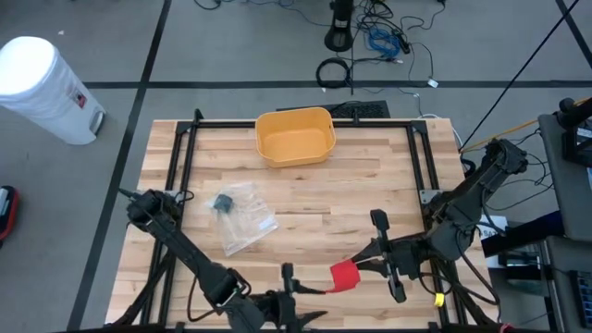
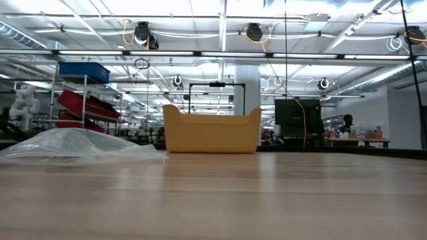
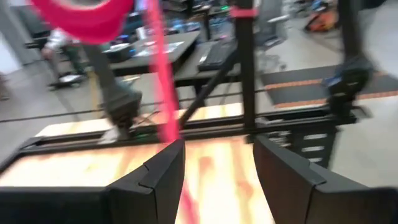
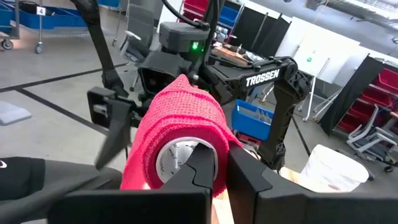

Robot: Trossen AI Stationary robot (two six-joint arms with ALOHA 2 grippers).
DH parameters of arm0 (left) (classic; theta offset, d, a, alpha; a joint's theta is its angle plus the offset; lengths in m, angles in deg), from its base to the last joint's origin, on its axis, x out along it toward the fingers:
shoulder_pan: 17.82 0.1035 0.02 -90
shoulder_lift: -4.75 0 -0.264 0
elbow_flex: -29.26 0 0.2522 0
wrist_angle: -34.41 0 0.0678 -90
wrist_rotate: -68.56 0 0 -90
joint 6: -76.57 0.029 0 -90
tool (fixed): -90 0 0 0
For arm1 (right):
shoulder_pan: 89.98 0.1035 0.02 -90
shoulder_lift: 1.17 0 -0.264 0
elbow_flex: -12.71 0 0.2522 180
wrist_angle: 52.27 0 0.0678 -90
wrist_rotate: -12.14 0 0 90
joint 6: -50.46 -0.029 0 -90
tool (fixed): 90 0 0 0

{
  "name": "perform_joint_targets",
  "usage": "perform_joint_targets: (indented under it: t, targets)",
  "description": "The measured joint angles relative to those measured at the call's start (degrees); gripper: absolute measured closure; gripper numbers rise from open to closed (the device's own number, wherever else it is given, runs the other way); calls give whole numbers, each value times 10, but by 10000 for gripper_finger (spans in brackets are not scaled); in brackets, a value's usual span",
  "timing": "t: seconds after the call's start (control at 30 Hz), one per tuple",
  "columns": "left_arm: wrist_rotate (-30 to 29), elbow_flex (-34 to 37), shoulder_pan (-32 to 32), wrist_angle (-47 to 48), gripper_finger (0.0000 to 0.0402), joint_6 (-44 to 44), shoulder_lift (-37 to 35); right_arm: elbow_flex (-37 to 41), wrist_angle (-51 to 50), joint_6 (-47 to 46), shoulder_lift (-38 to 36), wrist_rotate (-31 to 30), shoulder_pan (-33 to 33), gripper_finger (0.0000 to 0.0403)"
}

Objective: Roll bandage
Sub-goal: Roll the red bandage

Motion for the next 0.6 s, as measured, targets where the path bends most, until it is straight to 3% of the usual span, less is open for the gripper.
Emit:
perform_joint_targets:
  t: [0.13,0.6]
  targets:
    - [-35,0,1,24,205,0,0,0,0,0,0,0,0,387]
    - [-34,0,13,32,205,-37,5,0,-1,-1,0,1,0,387]
